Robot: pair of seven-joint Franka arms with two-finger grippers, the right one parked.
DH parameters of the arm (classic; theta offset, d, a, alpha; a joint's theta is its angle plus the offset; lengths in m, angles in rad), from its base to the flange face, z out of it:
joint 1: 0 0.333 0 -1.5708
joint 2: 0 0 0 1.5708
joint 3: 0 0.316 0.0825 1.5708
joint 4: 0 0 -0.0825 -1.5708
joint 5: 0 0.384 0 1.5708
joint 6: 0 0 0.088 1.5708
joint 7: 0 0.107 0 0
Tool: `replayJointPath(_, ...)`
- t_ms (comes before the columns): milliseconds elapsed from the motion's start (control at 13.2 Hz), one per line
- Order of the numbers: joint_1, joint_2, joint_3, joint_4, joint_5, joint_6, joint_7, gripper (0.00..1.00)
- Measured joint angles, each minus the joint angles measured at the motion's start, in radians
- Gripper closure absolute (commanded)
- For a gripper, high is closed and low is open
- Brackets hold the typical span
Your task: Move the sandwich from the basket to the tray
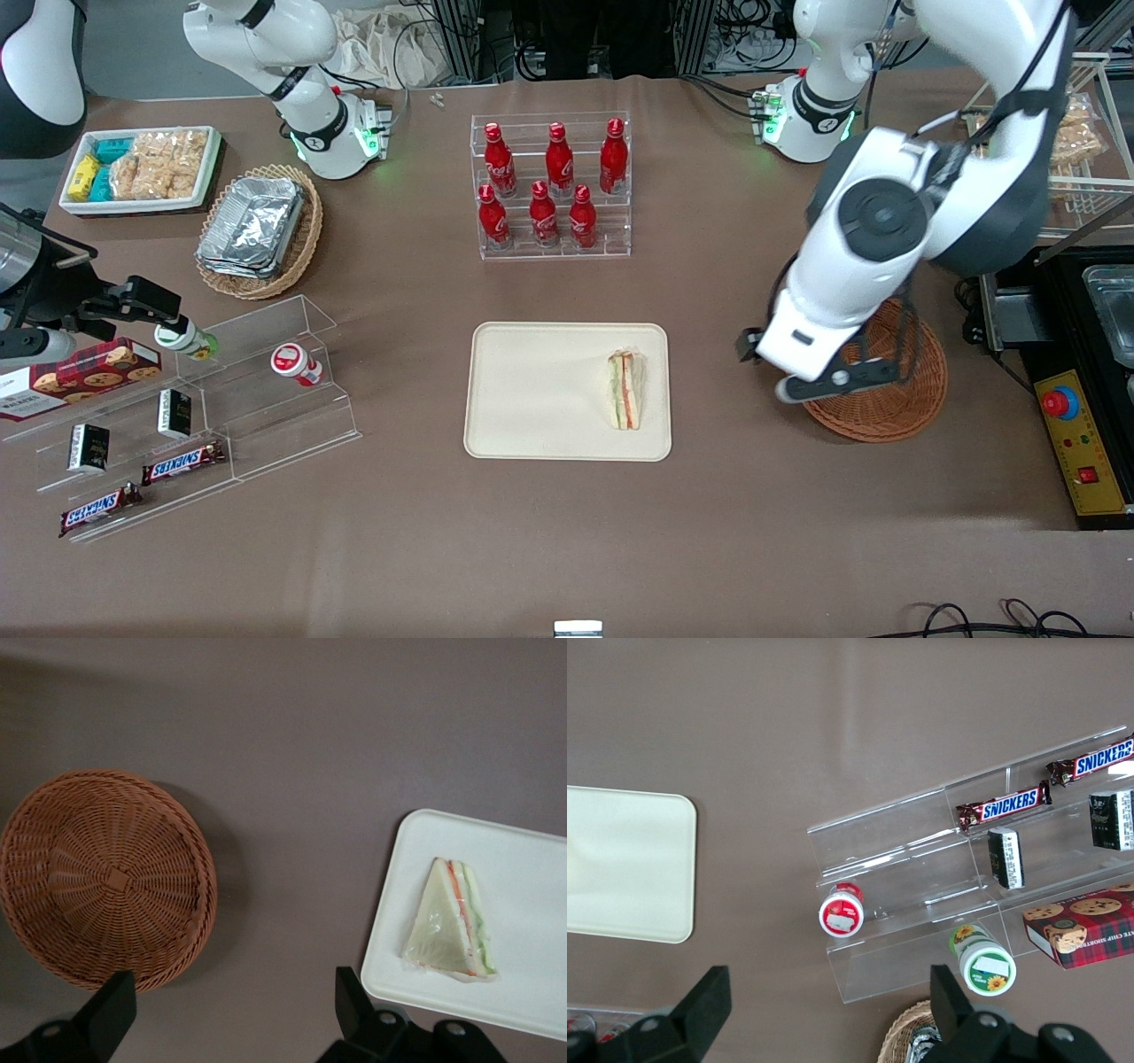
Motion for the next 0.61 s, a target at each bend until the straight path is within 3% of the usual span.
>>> replayJointPath(227, 0.073, -0.073, 0.000, -0.037, -0.037, -0.008, 0.007, 0.01)
replayJointPath(606, 0.099, -0.087, 0.010, -0.077, -0.038, -0.010, 0.121, 0.01)
